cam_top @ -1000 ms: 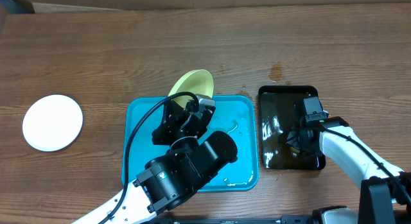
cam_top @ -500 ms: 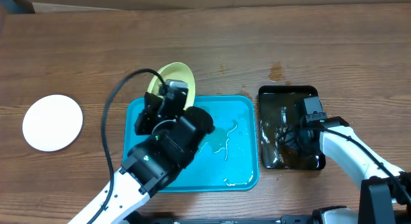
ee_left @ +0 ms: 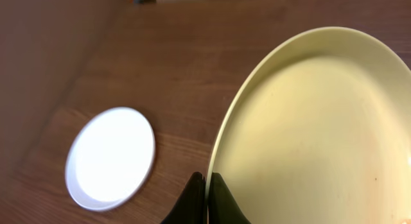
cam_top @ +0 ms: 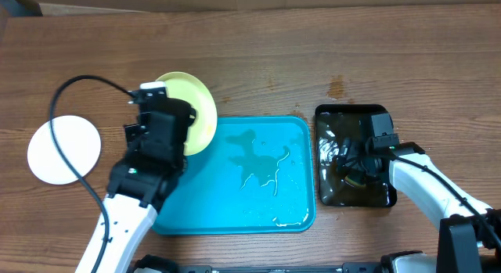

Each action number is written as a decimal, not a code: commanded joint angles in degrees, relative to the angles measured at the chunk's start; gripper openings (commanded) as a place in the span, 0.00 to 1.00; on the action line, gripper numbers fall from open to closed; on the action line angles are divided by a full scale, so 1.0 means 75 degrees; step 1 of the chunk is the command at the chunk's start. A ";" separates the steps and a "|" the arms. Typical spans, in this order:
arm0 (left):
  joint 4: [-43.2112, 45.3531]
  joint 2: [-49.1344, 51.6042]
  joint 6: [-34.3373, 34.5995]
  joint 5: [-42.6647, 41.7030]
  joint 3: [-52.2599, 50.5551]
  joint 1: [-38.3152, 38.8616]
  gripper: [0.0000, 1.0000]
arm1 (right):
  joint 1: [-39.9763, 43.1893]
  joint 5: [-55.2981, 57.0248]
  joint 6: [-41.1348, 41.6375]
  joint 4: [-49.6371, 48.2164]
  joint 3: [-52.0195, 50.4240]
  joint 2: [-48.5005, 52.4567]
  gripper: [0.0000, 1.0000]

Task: Clean dirty plates on tray and stack at the side
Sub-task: 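Carry the yellow plate left and set it on the plate stack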

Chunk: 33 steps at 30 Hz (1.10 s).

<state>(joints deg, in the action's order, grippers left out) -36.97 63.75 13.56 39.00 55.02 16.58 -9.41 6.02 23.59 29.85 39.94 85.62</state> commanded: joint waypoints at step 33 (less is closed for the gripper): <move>0.1920 0.3118 0.1623 -0.5747 0.0134 -0.8772 0.11 | 0.0020 -0.0708 0.0050 -0.0157 0.0017 0.0003 1.00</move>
<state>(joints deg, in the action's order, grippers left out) -24.34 86.87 25.19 -1.19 55.02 -48.88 -9.37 1.15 23.94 29.12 39.94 85.62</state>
